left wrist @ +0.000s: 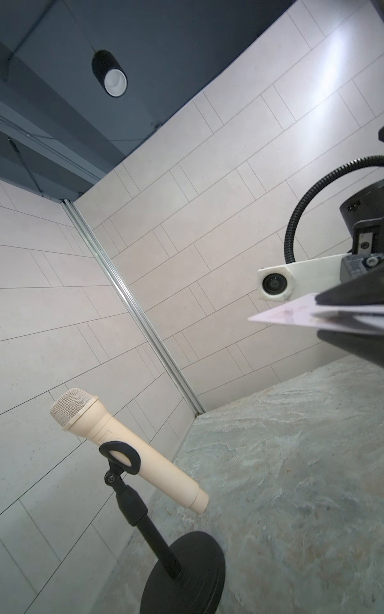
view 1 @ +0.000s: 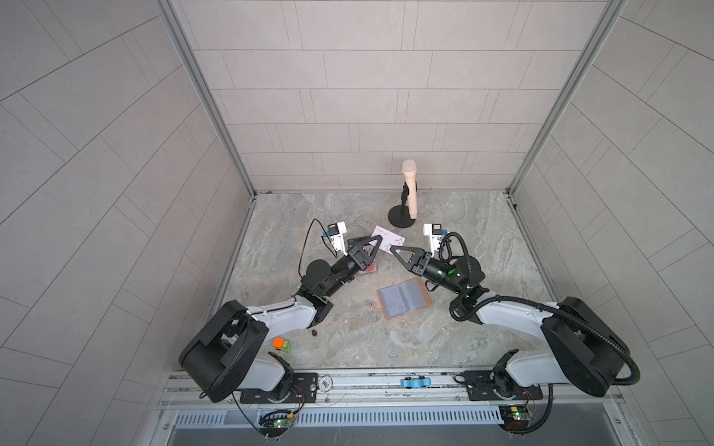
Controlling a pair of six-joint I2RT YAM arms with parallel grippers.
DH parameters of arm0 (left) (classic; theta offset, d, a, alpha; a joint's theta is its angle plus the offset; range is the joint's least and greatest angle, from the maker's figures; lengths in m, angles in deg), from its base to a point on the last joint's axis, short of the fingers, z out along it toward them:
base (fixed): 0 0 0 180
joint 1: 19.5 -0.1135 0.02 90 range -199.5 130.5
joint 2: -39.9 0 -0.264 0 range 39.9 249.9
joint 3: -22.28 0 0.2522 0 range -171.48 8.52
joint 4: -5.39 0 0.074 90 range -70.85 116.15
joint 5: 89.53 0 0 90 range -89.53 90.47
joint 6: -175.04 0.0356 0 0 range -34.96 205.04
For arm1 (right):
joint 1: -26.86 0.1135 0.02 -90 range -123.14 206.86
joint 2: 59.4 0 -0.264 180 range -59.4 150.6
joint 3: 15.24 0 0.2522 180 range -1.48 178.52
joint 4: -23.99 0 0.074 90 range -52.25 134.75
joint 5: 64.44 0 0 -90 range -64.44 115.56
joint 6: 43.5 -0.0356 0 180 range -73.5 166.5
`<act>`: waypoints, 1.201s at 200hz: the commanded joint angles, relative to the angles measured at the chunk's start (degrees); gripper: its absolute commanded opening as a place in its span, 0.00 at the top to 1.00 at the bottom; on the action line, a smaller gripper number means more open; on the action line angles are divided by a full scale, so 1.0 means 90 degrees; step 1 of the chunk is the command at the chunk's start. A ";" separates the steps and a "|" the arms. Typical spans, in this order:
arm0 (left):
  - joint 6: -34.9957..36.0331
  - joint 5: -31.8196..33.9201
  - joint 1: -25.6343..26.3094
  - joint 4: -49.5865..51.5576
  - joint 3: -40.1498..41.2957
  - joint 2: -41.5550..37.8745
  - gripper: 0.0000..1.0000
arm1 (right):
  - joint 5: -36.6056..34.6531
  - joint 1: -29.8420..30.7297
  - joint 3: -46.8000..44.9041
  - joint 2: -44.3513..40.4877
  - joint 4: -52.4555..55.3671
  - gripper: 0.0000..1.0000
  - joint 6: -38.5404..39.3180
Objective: Take the credit cards out of the card holder
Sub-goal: Pass the credit card.
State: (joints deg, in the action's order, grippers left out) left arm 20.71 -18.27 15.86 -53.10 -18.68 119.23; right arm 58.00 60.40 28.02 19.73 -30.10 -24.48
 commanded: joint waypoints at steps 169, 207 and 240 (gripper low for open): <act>0.8144 -0.4610 -0.1131 1.3007 -0.4443 -0.1204 0.35 | 0.3244 -0.0323 0.2503 -0.0890 1.0184 1.00 0.7046; 0.8535 -0.4586 -0.1132 1.3343 -0.4405 -0.0988 0.40 | 0.3411 -0.0122 0.3036 -0.0744 1.0791 1.00 0.7747; 0.8636 -0.4825 -0.1126 1.3336 -0.4327 -0.0958 0.44 | 0.3675 -0.0095 0.3358 -0.0517 1.1118 1.00 0.8122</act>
State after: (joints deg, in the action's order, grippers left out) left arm 94.93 -58.29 5.69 64.51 -57.50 110.92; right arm 87.27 59.22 56.10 13.44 65.50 41.81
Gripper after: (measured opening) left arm 0.568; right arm 0.054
